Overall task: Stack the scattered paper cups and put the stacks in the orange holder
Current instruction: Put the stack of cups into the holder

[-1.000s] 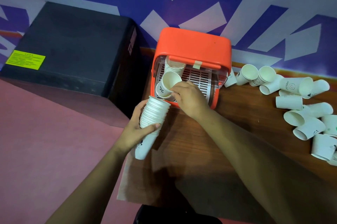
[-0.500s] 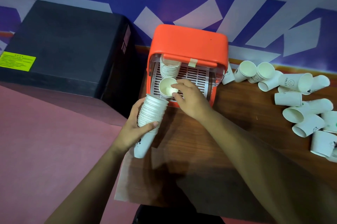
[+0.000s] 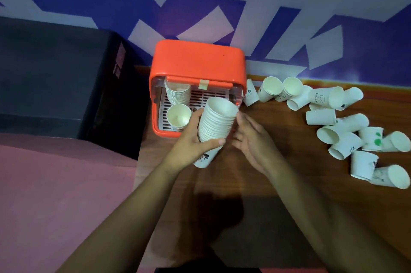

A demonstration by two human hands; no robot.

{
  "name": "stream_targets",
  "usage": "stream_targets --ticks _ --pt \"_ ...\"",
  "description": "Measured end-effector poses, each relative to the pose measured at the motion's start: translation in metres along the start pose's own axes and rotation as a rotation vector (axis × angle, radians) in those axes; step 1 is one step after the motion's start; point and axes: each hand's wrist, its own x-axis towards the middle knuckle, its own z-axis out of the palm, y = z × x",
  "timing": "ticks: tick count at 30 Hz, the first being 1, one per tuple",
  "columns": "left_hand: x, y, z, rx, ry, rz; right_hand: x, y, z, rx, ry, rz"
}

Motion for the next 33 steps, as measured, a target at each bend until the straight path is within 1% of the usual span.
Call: stream_targets --ticks 2,6,9,16,21,24,28,33 --pt "0.008 -0.001 0.004 0.024 0.000 0.021 0.001 -0.002 -0.004 0.067 -0.008 0.014" --pt "0.018 -0.006 0.010 0.092 0.043 0.051 0.005 0.001 -0.007 0.121 -0.004 -0.040" --pt "0.019 -0.006 0.014 0.137 0.087 0.032 0.010 0.002 -0.005 0.168 -0.015 -0.061" --pt "0.023 -0.006 0.013 0.132 0.166 0.112 0.013 -0.005 0.001 0.170 -0.088 -0.174" --pt "0.032 -0.019 0.012 0.139 0.230 0.055 0.026 0.005 -0.003 -0.059 0.008 -0.075" --pt "0.040 -0.027 0.016 0.192 0.291 0.010 0.038 0.015 -0.003 -0.011 0.065 -0.005" --pt "0.051 -0.033 0.021 0.243 0.324 -0.021 0.052 0.019 -0.005 0.015 0.098 0.005" --pt "0.056 -0.035 0.021 0.310 0.329 0.011 0.059 0.021 -0.019 -0.043 0.028 0.017"
